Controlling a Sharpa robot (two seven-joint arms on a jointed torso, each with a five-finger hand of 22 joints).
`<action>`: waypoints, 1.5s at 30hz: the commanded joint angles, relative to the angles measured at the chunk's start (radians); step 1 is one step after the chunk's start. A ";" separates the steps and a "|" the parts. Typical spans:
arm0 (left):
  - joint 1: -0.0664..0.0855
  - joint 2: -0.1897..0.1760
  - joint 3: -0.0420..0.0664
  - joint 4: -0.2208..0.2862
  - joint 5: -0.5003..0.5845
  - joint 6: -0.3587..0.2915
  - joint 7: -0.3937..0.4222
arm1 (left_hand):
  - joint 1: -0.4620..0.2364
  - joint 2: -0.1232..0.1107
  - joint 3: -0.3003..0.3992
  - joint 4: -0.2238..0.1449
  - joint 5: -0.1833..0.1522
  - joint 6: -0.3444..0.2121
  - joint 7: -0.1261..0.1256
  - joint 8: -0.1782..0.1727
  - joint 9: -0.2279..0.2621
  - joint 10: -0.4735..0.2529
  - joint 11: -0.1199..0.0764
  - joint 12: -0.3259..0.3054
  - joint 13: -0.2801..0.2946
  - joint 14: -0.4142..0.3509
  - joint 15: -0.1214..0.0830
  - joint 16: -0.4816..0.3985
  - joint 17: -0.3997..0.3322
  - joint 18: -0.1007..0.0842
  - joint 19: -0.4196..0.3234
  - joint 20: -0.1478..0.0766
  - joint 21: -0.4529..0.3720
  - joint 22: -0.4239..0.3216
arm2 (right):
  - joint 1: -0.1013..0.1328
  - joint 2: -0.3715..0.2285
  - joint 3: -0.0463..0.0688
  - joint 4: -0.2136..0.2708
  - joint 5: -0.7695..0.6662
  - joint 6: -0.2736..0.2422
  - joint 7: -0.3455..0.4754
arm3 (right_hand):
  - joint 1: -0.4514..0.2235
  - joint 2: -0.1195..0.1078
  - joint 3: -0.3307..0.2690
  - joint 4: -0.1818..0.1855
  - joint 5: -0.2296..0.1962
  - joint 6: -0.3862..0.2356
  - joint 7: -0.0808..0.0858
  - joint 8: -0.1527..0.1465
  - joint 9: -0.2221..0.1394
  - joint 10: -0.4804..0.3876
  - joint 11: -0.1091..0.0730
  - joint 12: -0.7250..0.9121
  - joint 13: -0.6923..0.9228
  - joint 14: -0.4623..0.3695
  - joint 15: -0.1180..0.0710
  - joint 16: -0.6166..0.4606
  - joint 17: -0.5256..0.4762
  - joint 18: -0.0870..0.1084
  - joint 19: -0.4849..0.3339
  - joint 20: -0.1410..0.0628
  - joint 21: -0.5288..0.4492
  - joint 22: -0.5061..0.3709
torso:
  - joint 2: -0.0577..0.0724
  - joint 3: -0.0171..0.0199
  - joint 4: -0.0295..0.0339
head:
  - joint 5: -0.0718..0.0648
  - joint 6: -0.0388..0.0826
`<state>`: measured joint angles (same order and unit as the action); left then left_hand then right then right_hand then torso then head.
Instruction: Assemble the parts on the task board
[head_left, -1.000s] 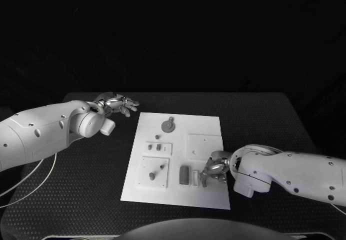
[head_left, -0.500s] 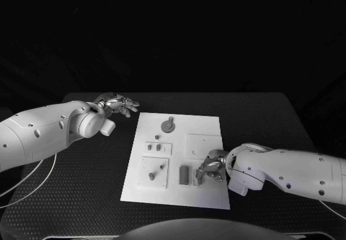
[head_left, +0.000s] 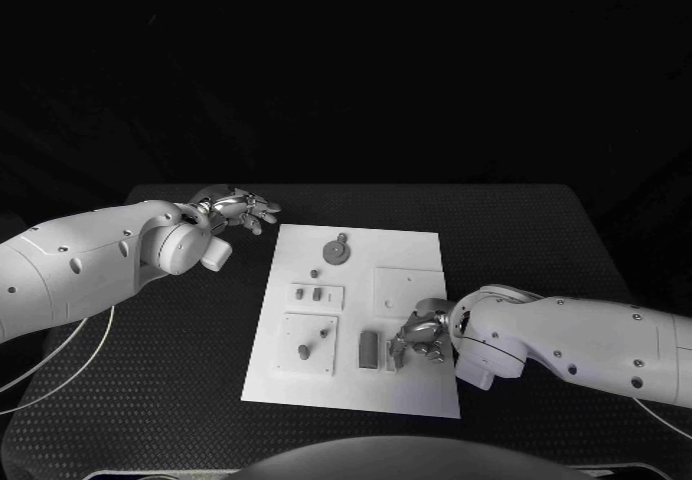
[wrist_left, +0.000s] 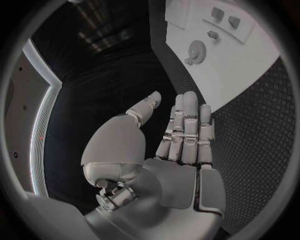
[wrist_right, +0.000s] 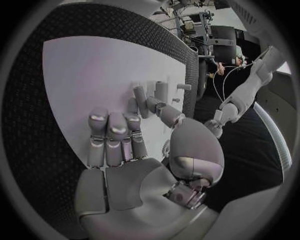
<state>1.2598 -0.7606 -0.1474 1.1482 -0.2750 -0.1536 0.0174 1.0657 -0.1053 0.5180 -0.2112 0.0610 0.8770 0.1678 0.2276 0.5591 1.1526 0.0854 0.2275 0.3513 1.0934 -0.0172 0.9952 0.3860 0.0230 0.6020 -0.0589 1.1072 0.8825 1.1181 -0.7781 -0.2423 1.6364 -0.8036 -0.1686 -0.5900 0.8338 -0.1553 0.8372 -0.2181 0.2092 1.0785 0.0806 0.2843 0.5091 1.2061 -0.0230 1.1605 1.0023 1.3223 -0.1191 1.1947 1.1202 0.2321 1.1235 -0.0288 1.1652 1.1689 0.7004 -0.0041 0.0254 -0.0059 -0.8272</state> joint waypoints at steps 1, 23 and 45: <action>0.001 0.002 0.000 0.002 -0.004 0.016 0.002 | -0.004 0.001 0.000 0.006 -0.006 0.006 0.003 0.004 -0.001 -0.006 -0.001 0.005 0.001 -0.002 -0.007 -0.006 0.001 0.002 -0.006 -0.062 0.006 -0.001 | -0.005 0.003 -0.003 0.004 -0.003 0.042 -0.006 | -0.012 0.001 0.000 0.008 -0.009 0.001 0.004 -0.004 -0.002 0.000 -0.003 -0.004 0.001 -0.002 -0.006 -0.003 0.000 0.030 0.003 -0.004 0.003 -0.002 | 0.000 0.0003 -0.0001 | 0.000 -0.001; 0.001 0.003 0.000 0.002 -0.008 0.018 0.000 | -0.005 0.001 0.000 0.007 -0.006 0.006 0.003 0.004 -0.001 -0.007 -0.001 0.006 0.001 -0.002 -0.007 -0.007 0.002 0.001 -0.006 -0.062 0.006 -0.001 | -0.007 0.008 -0.003 0.009 -0.019 0.031 0.004 | -0.020 -0.002 -0.003 0.016 -0.020 0.006 0.003 -0.002 -0.003 0.000 -0.004 -0.003 0.003 -0.002 -0.006 -0.003 0.001 0.030 0.001 -0.004 0.004 -0.002 | 0.000 0.0003 -0.0001 | 0.005 0.001; 0.001 0.002 0.000 0.002 -0.013 0.020 -0.003 | -0.004 0.001 0.000 0.007 -0.006 0.006 0.003 0.004 -0.002 -0.008 -0.001 0.007 0.001 -0.002 -0.007 -0.007 0.002 0.001 -0.006 -0.062 0.006 -0.002 | -0.010 0.015 -0.003 0.007 -0.018 0.036 0.021 | -0.032 -0.043 -0.005 0.050 -0.079 0.005 0.002 -0.001 -0.009 -0.002 -0.005 -0.004 0.005 -0.002 -0.008 -0.004 0.002 0.030 0.001 -0.006 0.007 -0.008 | 0.000 0.0000 0.0002 | 0.008 0.003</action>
<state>1.2599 -0.7595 -0.1475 1.1480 -0.2825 -0.1469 0.0113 1.0657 -0.1052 0.5180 -0.2112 0.0610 0.8784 0.1694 0.2276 0.5583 1.1522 0.0862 0.2275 0.3510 1.0896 -0.0175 0.9952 0.3874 0.0230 0.6021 -0.0588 1.1073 0.8819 1.1140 -0.7704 -0.2432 1.6377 -0.8218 -0.1505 -0.5960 0.8045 -0.1890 0.8321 -0.1724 0.1315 1.0857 0.0733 0.2862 0.5008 1.2060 -0.0230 1.1604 1.0066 1.3199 -0.1204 1.1947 1.1204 0.2322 1.1249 -0.0269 1.1652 1.1620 0.7004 -0.0037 0.0251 0.0012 -0.8247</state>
